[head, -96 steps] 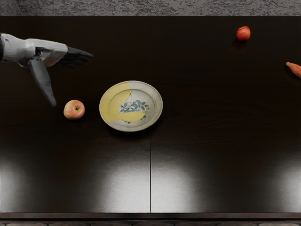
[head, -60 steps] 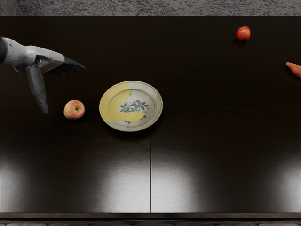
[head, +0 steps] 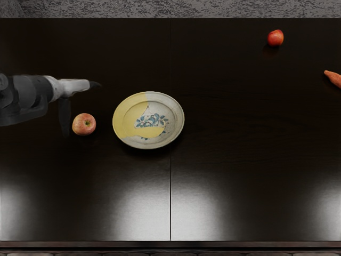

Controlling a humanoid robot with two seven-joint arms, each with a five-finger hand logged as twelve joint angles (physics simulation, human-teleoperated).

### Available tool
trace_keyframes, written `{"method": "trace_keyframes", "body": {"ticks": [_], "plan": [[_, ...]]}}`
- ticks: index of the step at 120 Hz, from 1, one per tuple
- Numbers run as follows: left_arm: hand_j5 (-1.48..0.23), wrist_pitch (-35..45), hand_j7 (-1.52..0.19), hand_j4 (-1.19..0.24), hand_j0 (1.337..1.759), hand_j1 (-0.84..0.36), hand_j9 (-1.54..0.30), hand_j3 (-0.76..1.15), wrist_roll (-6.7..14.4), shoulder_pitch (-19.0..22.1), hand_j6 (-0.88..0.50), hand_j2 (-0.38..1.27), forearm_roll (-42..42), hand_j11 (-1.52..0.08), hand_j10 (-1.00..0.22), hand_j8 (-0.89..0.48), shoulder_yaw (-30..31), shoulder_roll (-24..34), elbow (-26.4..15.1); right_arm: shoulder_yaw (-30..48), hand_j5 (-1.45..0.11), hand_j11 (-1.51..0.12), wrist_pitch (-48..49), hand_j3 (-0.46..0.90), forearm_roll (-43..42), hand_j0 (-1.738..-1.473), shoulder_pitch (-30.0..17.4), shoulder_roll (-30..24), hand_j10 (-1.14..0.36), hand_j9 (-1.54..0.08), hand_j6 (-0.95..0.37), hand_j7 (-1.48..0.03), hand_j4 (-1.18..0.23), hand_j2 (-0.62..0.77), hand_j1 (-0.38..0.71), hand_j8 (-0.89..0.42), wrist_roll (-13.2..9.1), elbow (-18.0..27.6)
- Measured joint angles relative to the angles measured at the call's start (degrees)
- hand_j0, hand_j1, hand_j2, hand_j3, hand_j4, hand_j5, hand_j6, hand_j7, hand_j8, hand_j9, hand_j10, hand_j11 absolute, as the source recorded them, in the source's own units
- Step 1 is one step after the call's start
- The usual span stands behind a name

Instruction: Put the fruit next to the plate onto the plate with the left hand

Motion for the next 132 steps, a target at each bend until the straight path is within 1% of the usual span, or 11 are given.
{"method": "trace_keyframes", "body": {"ticks": [12,32,49,70,82,89,120,132], "plan": [[-0.06,3.3,-0.06,-0.05,1.658,0.30,-0.06,0.00,0.0,1.8,-0.05,0.01,3.5,-0.06,-0.05,-0.05,0.2,-1.4,-0.3,0.0,0.00,0.00,0.0,0.00,0.0,-1.658,0.0,0.0,0.00,0.00,0.00,0.00,0.00,0.00,-0.35,0.00,0.0,0.0],[-0.10,7.8,-0.10,-0.08,1.658,0.26,-0.10,0.00,0.0,2.3,-0.08,0.02,7.6,-0.10,-0.08,-0.08,3.9,-3.0,-0.3,0.0,0.00,0.00,0.0,0.00,0.0,-1.658,0.0,0.0,0.00,0.00,0.00,0.00,0.00,0.00,-0.35,0.00,0.0,0.0],[-0.15,10.8,-0.15,-0.12,1.658,0.22,-0.15,0.00,0.0,5.1,-0.12,0.02,9.8,-0.15,-0.12,-0.12,5.7,-3.6,-0.3,0.0,0.00,0.00,0.0,0.00,0.0,-1.658,0.0,0.0,0.00,0.00,0.00,0.00,0.00,0.00,-0.35,0.00,0.0,0.0],[-0.22,12.8,-0.21,-0.17,1.658,0.15,-0.21,0.00,0.0,5.6,-0.17,0.04,11.1,-0.21,-0.17,-0.17,6.2,-4.3,-0.1,0.0,0.00,0.00,0.0,0.00,0.0,-1.658,0.0,0.0,0.00,0.00,0.00,0.00,0.00,0.00,-0.35,0.00,0.0,0.0],[-0.25,13.3,-0.25,-0.20,1.658,0.12,-0.25,0.00,0.0,7.0,-0.20,0.04,12.5,-0.25,-0.20,-0.20,6.3,-4.3,0.1,0.0,0.00,0.00,0.0,0.00,0.0,-1.658,0.0,0.0,0.00,0.00,0.00,0.00,0.00,0.00,-0.35,0.00,0.0,0.0],[-0.27,14.3,-0.27,-0.21,1.658,0.11,-0.27,0.00,0.0,7.1,-0.21,0.04,13.4,-0.27,-0.21,-0.21,6.3,-4.2,0.2,0.0,0.00,0.00,0.0,0.00,0.0,-1.658,0.0,0.0,0.00,0.00,0.00,0.00,0.00,0.00,-0.35,0.00,0.0,0.0],[-0.30,17.1,-0.30,-0.23,1.658,0.08,-0.30,0.00,0.0,9.3,-0.23,0.05,15.8,-0.30,-0.23,-0.23,6.4,-4.4,1.1,0.0,0.00,0.00,0.0,0.00,0.0,-1.658,0.0,0.0,0.00,0.00,0.00,0.00,0.00,0.00,-0.35,0.00,0.0,0.0],[-0.30,17.5,-0.30,-0.23,1.658,0.08,-0.30,0.00,0.0,9.6,-0.24,0.05,16.3,-0.30,-0.23,-0.24,6.4,-6.1,2.0,0.0,0.00,0.00,0.0,0.00,0.0,-1.658,0.0,0.0,0.00,0.00,0.00,0.00,0.00,0.00,-0.35,0.00,0.0,0.0]]}}
